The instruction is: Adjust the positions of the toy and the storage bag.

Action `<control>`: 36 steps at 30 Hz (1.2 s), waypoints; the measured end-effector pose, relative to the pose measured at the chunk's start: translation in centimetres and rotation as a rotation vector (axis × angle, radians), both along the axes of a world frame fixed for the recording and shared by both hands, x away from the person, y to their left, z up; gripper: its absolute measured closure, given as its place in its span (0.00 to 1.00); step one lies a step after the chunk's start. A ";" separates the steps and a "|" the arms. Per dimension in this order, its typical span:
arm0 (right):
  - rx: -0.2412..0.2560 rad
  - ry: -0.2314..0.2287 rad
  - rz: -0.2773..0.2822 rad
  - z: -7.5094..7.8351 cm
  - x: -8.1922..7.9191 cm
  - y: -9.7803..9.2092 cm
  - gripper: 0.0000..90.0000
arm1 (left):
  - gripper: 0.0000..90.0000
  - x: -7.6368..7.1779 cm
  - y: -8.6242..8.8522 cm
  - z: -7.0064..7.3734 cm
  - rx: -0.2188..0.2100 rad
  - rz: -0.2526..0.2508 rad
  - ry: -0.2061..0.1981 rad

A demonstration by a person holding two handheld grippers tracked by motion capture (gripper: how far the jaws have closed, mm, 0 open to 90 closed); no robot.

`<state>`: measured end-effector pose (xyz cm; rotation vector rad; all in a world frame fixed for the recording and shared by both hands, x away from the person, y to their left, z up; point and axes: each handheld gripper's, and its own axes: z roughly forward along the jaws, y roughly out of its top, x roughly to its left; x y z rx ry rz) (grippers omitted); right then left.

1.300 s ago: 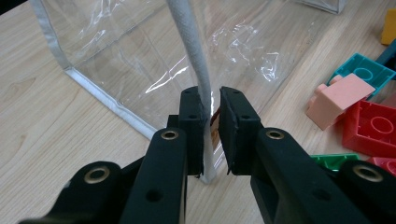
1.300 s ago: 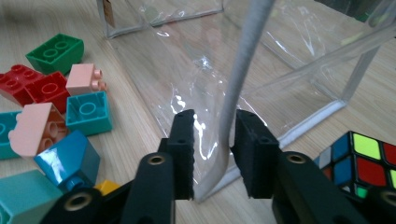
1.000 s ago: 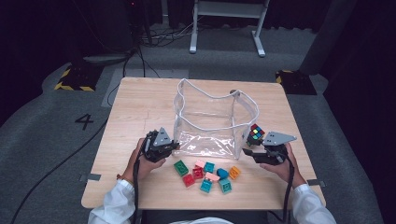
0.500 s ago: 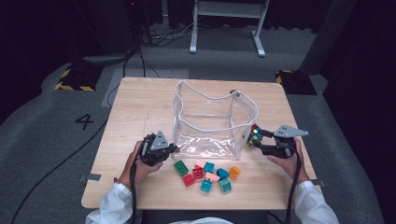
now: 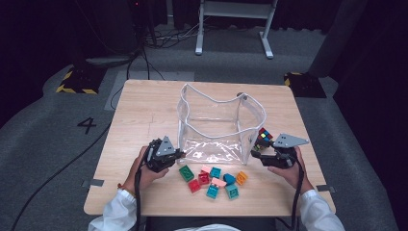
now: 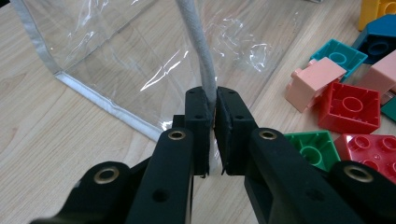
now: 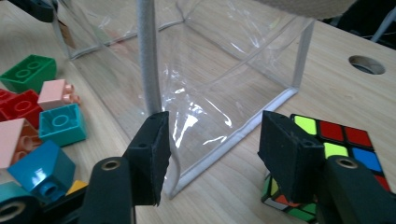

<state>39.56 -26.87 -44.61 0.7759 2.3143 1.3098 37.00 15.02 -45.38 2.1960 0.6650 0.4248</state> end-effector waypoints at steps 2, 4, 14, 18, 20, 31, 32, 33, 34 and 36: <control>-0.007 0.000 0.017 0.0 -0.1 0.1 0.50 | 0.92 -0.1 0.0 0.0 0.003 -0.001 0.000; -0.008 -0.004 0.029 0.1 -0.2 0.2 0.50 | 0.90 -0.2 0.1 0.0 0.000 -0.003 0.001; -0.069 -0.014 -0.093 -0.6 1.0 -1.8 0.41 | 0.70 -1.0 2.4 -0.2 -0.011 0.043 -0.007; -0.096 -0.003 -0.192 -1.3 2.1 -2.9 0.31 | 0.57 -1.2 3.4 -1.0 0.029 0.104 0.025; -0.102 0.000 -0.216 -1.5 2.4 -3.1 0.28 | 0.54 -1.3 3.6 -1.2 0.035 0.110 0.033; -0.081 0.087 -0.262 -2.8 4.4 -3.5 0.19 | 0.18 -1.5 4.8 -3.1 0.066 0.189 0.117; -0.073 0.096 -0.258 -3.0 4.7 -3.5 0.19 | 0.19 -1.6 4.9 -3.1 0.068 0.188 0.116; -0.080 0.111 -0.253 -3.3 5.1 -3.4 0.19 | 0.18 -1.6 4.9 -3.2 0.066 0.185 0.124; -0.080 0.111 -0.253 -3.3 5.1 -3.4 0.19 | 0.18 -1.6 4.9 -3.3 0.073 0.196 0.116; -0.095 0.119 -0.247 -3.8 5.7 -3.0 0.18 | 0.18 -1.8 5.1 -3.6 0.063 0.203 0.124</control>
